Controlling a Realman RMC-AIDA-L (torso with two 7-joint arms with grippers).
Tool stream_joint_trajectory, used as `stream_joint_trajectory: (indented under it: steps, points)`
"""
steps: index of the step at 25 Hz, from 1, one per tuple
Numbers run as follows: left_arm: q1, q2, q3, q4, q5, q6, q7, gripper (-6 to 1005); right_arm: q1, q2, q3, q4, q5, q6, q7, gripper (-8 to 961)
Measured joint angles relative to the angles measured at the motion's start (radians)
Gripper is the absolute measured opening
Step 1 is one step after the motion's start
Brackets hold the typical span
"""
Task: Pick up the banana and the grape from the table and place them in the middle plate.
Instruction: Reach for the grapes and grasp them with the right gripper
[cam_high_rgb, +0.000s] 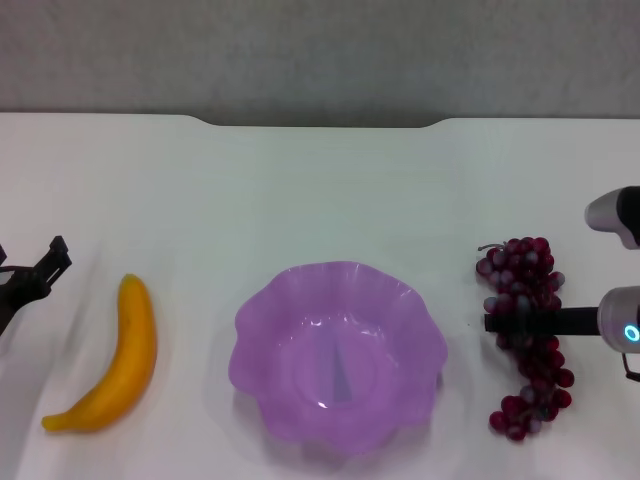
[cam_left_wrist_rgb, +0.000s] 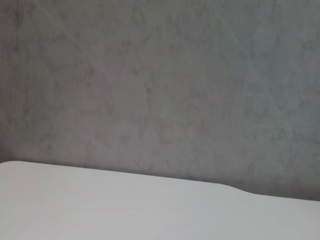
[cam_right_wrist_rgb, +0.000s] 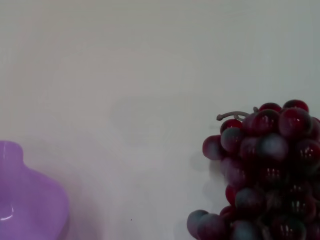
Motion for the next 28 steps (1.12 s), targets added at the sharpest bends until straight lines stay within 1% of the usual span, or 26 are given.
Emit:
stream_joint_trajectory:
  steps: [4,9,19,28]
  points:
    - [0.000,0.000,-0.002,0.000,0.000,0.000,-0.002,890,0.004,0.000,-0.007,-0.029,0.001,-0.032,0.000,857]
    - [-0.002,0.000,-0.003,0.003,0.000,0.000,-0.002,890,0.027,0.001,-0.007,-0.076,0.000,-0.051,-0.010,854]
    - [-0.004,0.000,-0.002,0.001,0.000,0.000,-0.003,891,0.029,0.002,-0.047,-0.079,0.003,-0.089,-0.028,848]
    - [-0.001,0.002,-0.006,0.002,-0.001,-0.004,-0.021,891,0.026,0.002,-0.064,-0.079,0.005,-0.100,-0.031,647]
